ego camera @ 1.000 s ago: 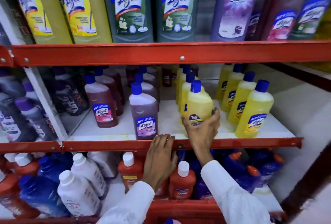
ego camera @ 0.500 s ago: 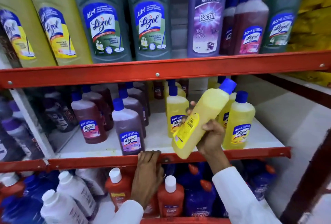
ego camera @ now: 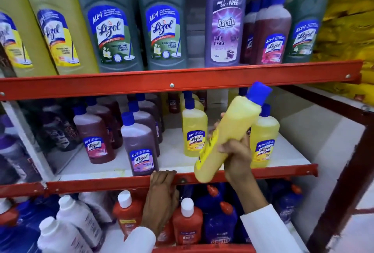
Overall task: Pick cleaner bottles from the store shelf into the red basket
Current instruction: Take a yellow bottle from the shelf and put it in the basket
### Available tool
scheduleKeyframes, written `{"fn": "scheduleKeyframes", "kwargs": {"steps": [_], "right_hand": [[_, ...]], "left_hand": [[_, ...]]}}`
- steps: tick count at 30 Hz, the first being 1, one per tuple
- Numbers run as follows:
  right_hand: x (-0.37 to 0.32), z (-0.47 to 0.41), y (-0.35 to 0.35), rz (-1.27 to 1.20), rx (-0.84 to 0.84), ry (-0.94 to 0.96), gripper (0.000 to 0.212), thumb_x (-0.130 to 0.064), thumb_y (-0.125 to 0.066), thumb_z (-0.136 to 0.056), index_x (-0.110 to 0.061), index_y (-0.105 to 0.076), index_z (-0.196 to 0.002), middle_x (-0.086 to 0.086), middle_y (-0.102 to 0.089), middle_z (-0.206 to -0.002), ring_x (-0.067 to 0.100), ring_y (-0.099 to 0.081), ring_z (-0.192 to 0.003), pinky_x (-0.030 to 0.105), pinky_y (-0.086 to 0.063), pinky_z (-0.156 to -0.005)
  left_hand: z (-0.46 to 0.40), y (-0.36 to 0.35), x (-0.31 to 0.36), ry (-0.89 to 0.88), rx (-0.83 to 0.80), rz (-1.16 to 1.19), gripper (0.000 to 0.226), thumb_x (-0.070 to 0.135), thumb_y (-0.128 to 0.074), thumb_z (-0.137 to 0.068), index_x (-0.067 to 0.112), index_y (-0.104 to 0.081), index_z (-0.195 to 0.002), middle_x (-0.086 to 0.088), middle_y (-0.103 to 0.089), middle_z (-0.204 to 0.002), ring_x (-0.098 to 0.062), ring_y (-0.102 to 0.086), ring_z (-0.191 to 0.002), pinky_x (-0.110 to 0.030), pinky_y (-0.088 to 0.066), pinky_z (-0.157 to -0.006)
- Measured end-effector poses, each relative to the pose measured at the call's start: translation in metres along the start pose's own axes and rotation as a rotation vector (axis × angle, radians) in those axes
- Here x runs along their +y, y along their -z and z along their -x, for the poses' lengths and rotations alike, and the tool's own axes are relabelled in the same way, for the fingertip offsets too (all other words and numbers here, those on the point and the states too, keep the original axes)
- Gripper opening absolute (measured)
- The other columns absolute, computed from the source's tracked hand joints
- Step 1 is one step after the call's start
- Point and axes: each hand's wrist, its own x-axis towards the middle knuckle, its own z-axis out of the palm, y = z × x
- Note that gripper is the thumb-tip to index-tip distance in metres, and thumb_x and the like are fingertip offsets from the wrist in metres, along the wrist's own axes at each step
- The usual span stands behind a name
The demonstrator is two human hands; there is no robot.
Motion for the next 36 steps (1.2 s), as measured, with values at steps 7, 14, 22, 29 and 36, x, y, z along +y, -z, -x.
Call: {"fn": "scheduleKeyframes", "kwargs": {"steps": [7, 14, 22, 29, 36], "right_hand": [[0.016, 0.016, -0.020, 0.910, 0.291, 0.259, 0.089, -0.037, -0.086, -0.055, -0.025, -0.039, -0.129, -0.007, -0.051, -0.119, 0.017, -0.055, -0.103, 0.040, -0.057, -0.079], [0.026, 0.026, -0.021, 0.886, 0.315, 0.169, 0.093, -0.057, -0.082, -0.058, -0.034, -0.032, -0.133, -0.013, -0.046, -0.124, 0.017, -0.052, -0.114, 0.047, -0.056, -0.092], [0.029, 0.066, 0.022, 0.793, 0.184, -0.042, 0.095, -0.062, -0.085, -0.056, -0.033, -0.035, -0.131, -0.007, -0.057, -0.130, 0.008, -0.057, -0.117, 0.020, -0.053, -0.088], [0.061, 0.138, 0.076, 0.786, 0.091, -0.295, 0.082, -0.057, -0.085, -0.054, -0.041, -0.038, -0.119, -0.021, -0.059, -0.119, -0.014, -0.059, -0.103, 0.005, -0.046, -0.077], [0.113, 0.212, 0.158, 0.843, 0.049, -0.632, 0.066, -0.047, -0.088, -0.056, -0.043, -0.055, -0.112, -0.009, -0.072, -0.109, 0.007, -0.069, -0.097, 0.032, -0.058, -0.083]], "left_hand": [[0.001, 0.001, -0.002, 0.002, -0.001, -0.002, 0.052, 0.010, -0.066, -0.073, 0.019, -0.056, -0.123, -0.003, -0.063, -0.113, -0.019, -0.045, -0.108, -0.048, -0.047, -0.103], [0.002, 0.001, -0.002, 0.008, -0.017, -0.003, 0.055, 0.014, -0.066, -0.076, 0.022, -0.052, -0.128, -0.002, -0.060, -0.123, -0.020, -0.046, -0.116, -0.049, -0.045, -0.107], [0.032, 0.005, 0.018, -0.101, -0.208, 0.162, 0.073, 0.029, -0.075, -0.075, 0.023, -0.043, -0.141, 0.003, -0.047, -0.147, -0.015, -0.037, -0.140, -0.027, -0.029, -0.116], [0.087, -0.032, 0.054, 0.108, -0.431, 0.624, 0.050, 0.034, -0.084, -0.068, 0.031, -0.060, -0.112, 0.032, -0.071, -0.099, 0.007, -0.067, -0.093, -0.010, -0.050, -0.079], [0.167, -0.127, 0.036, 0.405, -0.524, 0.601, 0.038, 0.012, -0.084, -0.072, 0.015, -0.070, -0.106, 0.007, -0.077, -0.094, 0.002, -0.070, -0.085, -0.020, -0.055, -0.072]]}}
